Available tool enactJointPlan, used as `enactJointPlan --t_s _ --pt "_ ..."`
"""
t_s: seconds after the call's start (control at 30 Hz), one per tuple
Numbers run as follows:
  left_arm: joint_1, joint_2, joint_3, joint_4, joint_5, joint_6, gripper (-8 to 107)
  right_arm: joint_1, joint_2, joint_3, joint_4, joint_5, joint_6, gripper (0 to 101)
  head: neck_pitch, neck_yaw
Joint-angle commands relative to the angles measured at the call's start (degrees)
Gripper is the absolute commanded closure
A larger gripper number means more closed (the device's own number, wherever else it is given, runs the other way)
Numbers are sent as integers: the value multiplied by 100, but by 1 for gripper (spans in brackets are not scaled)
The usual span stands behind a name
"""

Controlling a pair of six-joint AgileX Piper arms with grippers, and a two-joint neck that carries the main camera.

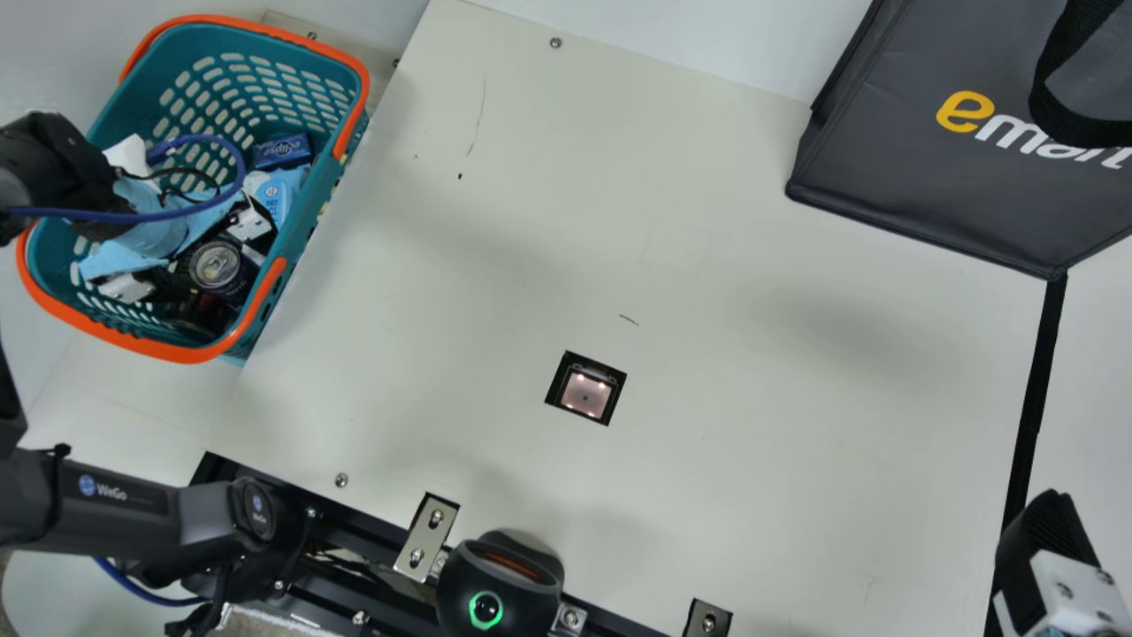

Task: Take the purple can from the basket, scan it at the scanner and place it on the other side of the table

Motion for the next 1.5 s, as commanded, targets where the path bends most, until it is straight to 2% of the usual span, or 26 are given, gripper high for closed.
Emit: enactJointPlan --t_s 0.0,0.2,0.7,1.47 --pt "10 19 38 -18 -45 -32 9 0 0 0 0 0 0 6 -166 23" --pt "42 69 129 -96 -238 -79 9 0 0 0 0 0 0 6 -166 23" --pt "59 -381 323 -317 -221 -32 107 0 0 0 0 0 0 6 -166 23" --pt "174 -2418 73 -607 146 372 107 0 0 0 0 1 0 6 -166 23"
